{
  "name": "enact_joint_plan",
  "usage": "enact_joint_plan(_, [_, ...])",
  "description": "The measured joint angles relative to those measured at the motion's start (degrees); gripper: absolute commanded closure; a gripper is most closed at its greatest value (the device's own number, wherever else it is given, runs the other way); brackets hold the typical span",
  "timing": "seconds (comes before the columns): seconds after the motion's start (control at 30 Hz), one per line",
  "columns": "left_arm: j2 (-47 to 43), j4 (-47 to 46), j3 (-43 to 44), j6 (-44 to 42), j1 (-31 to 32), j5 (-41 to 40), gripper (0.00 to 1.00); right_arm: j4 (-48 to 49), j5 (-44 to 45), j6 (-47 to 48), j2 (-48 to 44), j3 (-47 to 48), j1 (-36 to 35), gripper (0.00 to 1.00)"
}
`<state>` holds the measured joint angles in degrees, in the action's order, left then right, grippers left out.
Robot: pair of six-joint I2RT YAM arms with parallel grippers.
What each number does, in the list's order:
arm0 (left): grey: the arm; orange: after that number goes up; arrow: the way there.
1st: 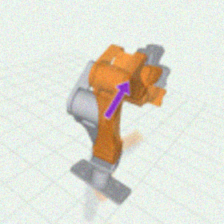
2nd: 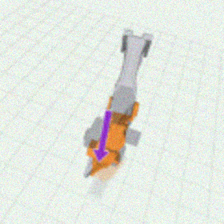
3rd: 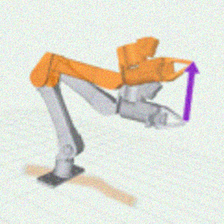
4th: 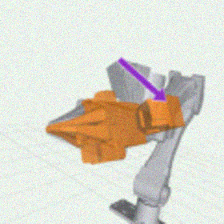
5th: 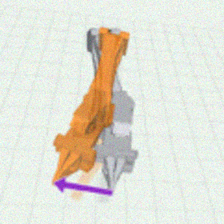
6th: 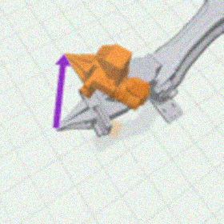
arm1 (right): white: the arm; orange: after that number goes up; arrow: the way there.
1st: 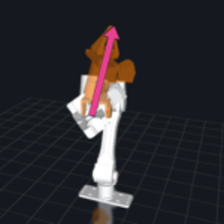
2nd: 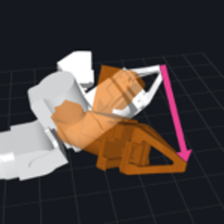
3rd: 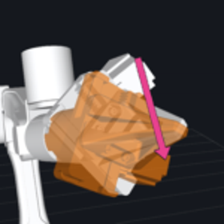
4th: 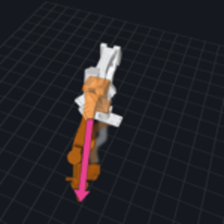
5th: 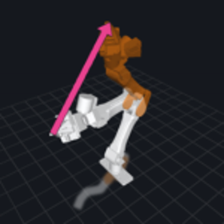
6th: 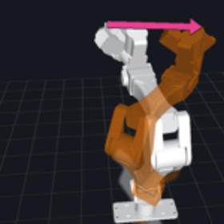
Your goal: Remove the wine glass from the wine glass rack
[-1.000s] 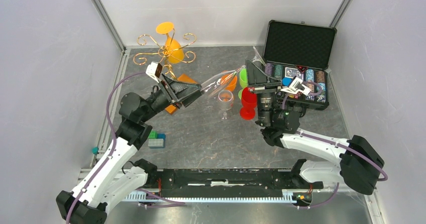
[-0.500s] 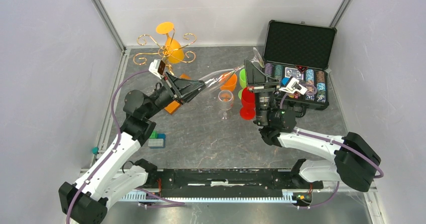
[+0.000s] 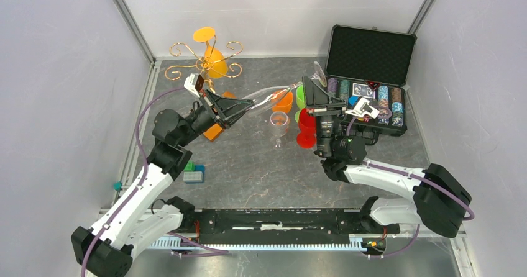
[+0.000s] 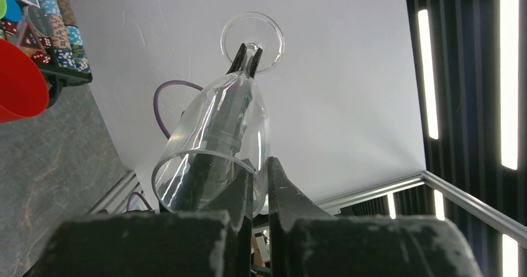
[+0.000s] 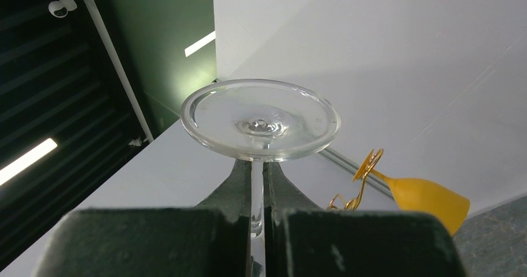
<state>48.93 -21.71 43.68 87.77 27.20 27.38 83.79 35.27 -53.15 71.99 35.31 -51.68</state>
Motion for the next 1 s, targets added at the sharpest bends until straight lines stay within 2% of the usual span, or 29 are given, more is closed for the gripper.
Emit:
enact_joint_plan(0.13, [-0.02, 2.80, 1.88, -1.97, 0.26, -0.17, 0.98, -0.02, -0.09, 0.02, -0.81, -0.63, -0.02, 0.87])
enact_joint_plan(0.23, [-0.09, 4.63, 3.32, -4.28, 0.42, -0.26, 0.98, -0.04, -0.33, 0.31, -1.44, -1.22, -0.04, 0.76])
enact_joint_plan(0.37, [-0.22, 5.73, 4.81, -6.36, 0.57, -0.42, 0.98, -0.20, -1.51, 1.79, -1.68, -1.73, -0.09, 0.46])
enact_joint_plan(0.43, [-0.20, 5.86, 5.14, -7.08, 0.57, -0.66, 0.98, -0.17, -2.49, 2.58, -1.68, -1.81, -0.09, 0.38])
enact_joint_plan(0.7, [0.15, 7.30, 5.79, -10.34, 0.57, -1.90, 0.98, -0.13, -5.05, 3.26, -1.68, -2.51, -0.09, 0.29])
enact_joint_plan(0.83, [-0.24, 9.86, 7.04, -13.38, 0.57, -3.41, 0.98, -0.39, -6.14, 3.13, -2.10, -3.04, -0.09, 0.18])
enact_joint_plan(1.0, [-0.81, 14.91, 11.17, -18.67, 0.52, -5.79, 0.98, -1.68, -8.24, 2.75, -4.94, -4.74, -0.09, 0.12])
